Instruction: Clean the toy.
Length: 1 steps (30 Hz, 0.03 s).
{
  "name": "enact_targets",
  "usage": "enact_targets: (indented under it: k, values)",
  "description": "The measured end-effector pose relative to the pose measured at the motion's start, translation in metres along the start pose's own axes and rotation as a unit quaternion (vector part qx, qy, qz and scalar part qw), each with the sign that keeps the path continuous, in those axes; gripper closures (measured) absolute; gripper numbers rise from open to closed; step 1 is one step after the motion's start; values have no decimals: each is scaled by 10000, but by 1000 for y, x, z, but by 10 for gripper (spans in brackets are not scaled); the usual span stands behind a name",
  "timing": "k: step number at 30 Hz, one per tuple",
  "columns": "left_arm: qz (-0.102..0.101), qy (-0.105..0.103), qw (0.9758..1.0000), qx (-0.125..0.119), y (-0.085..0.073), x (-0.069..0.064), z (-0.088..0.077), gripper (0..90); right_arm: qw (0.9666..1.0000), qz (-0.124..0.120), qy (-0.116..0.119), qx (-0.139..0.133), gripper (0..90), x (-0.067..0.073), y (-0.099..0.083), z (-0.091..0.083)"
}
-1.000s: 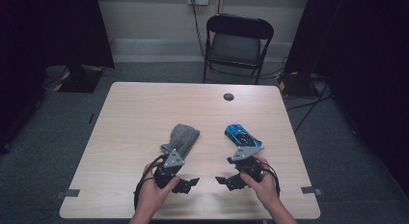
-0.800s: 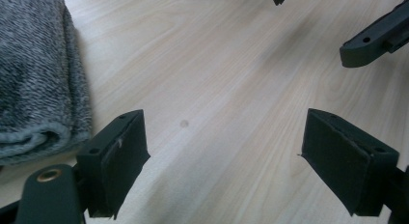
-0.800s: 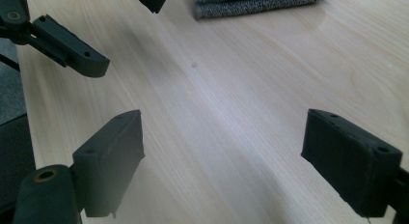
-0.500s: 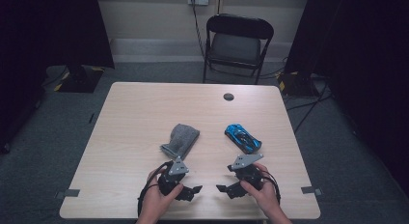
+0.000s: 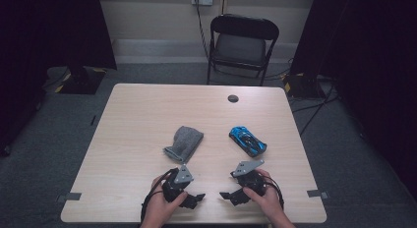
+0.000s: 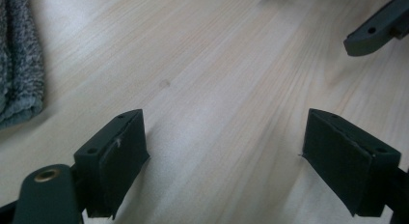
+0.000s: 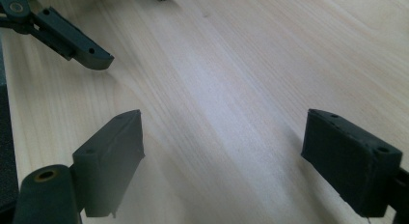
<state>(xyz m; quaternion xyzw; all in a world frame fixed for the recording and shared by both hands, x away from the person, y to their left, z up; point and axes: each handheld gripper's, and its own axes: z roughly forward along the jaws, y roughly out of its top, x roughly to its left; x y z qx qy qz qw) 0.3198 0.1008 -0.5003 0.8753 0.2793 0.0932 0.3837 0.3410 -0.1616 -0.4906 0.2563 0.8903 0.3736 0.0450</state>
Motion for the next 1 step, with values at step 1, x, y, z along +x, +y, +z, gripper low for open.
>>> enact_targets:
  k: [1]
  values:
    - [62, 28, 10000, -17, 0, 0, 1, 145, 10000, 12, 9, -2, 138, -1, 0, 1]
